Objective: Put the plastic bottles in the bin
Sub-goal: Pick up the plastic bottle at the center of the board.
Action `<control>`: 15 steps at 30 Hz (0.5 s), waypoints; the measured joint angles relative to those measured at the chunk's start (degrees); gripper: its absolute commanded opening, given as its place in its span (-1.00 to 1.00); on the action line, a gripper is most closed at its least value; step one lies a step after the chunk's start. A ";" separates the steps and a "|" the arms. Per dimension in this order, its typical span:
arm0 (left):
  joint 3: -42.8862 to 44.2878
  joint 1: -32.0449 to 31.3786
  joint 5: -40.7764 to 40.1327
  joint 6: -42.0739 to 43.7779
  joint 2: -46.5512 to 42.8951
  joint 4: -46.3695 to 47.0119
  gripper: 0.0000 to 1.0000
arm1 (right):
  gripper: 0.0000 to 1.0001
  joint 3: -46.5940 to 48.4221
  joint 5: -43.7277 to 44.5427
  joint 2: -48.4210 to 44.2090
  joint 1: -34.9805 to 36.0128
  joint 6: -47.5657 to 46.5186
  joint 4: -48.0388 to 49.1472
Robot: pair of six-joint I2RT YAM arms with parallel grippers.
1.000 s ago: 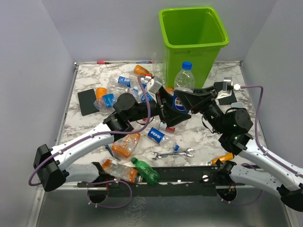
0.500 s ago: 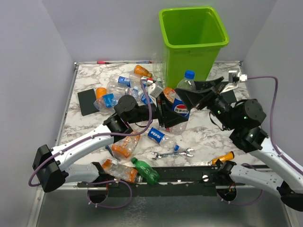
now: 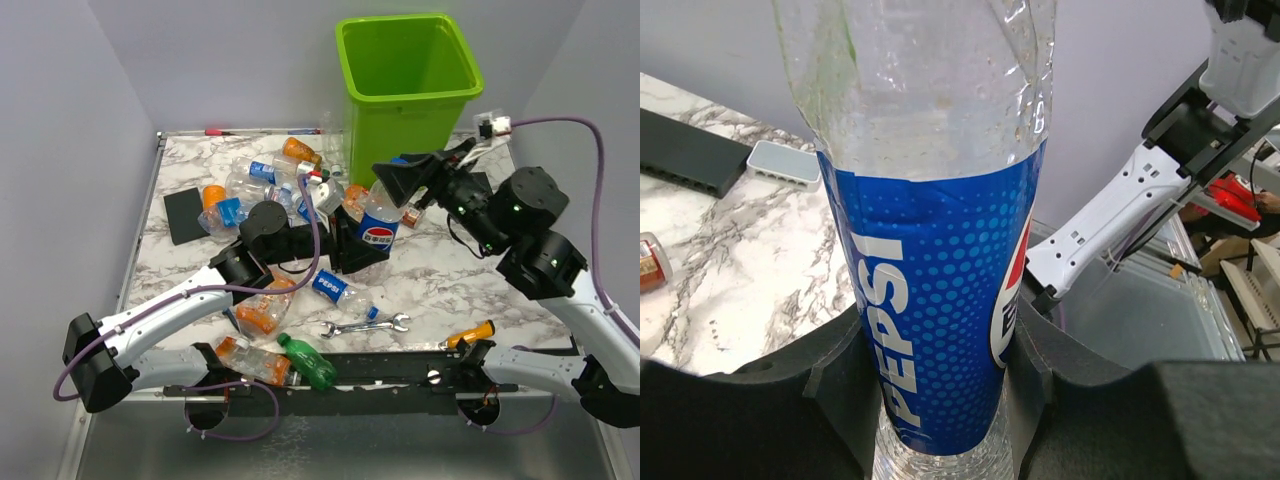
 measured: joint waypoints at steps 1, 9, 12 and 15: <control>0.00 0.00 -0.11 0.17 -0.04 -0.31 -0.53 | 0.21 0.02 0.00 0.17 0.00 0.00 -0.20; -0.55 0.02 -0.96 1.18 -0.52 -2.69 -0.25 | -0.81 0.15 -0.04 2.51 0.09 2.23 -4.50; -0.55 0.00 -1.55 1.75 -0.79 -2.69 0.82 | -0.99 0.15 -0.09 2.08 0.13 2.29 -4.57; -0.76 -0.11 -3.54 2.49 -1.88 -3.23 0.98 | -0.99 0.13 0.72 1.51 0.11 1.73 -4.63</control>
